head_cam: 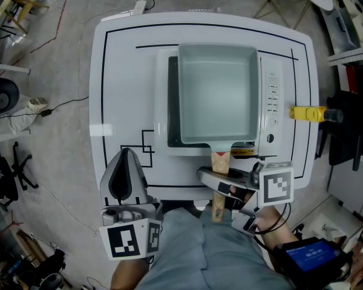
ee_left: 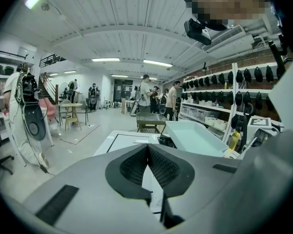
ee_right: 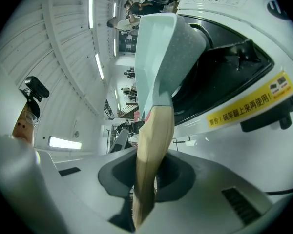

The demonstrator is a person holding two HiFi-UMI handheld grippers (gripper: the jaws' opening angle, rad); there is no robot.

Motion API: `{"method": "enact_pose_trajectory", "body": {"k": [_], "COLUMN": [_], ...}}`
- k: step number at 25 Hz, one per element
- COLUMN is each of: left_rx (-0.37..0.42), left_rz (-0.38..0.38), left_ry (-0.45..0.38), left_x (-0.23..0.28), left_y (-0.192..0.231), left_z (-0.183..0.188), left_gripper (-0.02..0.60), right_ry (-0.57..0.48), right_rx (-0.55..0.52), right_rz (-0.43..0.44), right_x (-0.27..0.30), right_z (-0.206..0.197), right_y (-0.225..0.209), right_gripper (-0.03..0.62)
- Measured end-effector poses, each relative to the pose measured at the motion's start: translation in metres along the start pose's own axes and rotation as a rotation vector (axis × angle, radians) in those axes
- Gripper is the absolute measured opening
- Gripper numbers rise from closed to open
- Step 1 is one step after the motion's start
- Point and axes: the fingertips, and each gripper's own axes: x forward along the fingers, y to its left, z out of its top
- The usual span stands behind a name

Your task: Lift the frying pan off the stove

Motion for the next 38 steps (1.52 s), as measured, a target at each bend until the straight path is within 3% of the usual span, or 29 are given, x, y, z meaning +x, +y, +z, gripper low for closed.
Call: {"method": "enact_pose_trajectory", "body": {"k": [15,25,38], "left_rx": [0.007,0.013,0.018], "left_rz": [0.001,0.002,-0.023], "left_ry": [-0.011,-0.019,-0.052], "left_x": [-0.002,-0.003,-0.010], "left_y": [-0.003,-0.001,-0.011], "left_z": [0.004,0.010,0.033], "left_gripper": [0.017,0.017,0.017], "right_ry": [-0.008,-0.042,-0.047], "right_rx": [-0.013,-0.003,-0.051], "right_rz": [0.017,0.084,0.070], "right_x": [-0.002,0.002,-0.009], "right_z": [0.002,0.010,0.014], "right_y": [0.003,0.020,0.050], "right_gripper": [0.080,0.080,0.080]}}
